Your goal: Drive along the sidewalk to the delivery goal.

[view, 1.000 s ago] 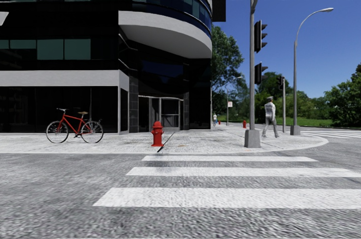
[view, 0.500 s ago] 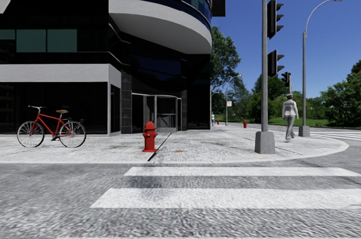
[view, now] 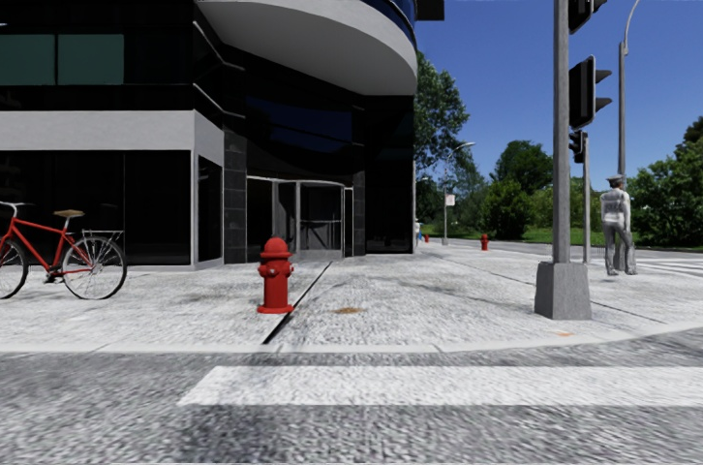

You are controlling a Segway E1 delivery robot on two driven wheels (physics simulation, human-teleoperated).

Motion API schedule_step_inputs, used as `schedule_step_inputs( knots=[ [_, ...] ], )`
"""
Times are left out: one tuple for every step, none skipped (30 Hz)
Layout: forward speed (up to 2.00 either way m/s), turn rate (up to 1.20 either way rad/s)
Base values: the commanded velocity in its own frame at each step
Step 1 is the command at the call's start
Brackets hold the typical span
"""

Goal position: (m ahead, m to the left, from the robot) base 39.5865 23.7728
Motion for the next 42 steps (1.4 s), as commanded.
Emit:
schedule_step_inputs(
  knots=[
    [2.0,0.0],
    [2.0,0.0],
    [2.0,0.0],
    [2.0,0.0],
    [2.0,0.0],
    [2.0,0.0],
    [2.0,0.0],
    [2.0,0.0],
    [2.0,0.0],
    [2.0,0.0],
    [2.0,0.0],
    [2.0,0.0],
    [2.0,0.0],
    [2.0,0.0],
    [2.0,0.0],
    [2.0,0.0],
    [2.0,0.0],
    [2.0,0.0],
    [2.0,0.0],
    [2.0,0.0],
    [2.0,0.0],
    [2.0,0.0],
    [2.0,0.0],
    [1.96,0.0],
    [1.96,0.0],
    [1.83,0.0],
    [1.67,0.0],
    [1.5,0.0],
    [1.39,0.0],
    [1.34,0.0],
    [1.33,0.0],
    [1.33,0.0],
    [1.32,0.0],
    [1.32,0.0],
    [1.32,0.0],
    [1.32,0.0],
    [1.32,0.0],
    [1.32,0.0],
    [1.32,0.0],
    [1.32,0.0],
    [1.32,0.0],
    [1.32,0.0]
  ],
)
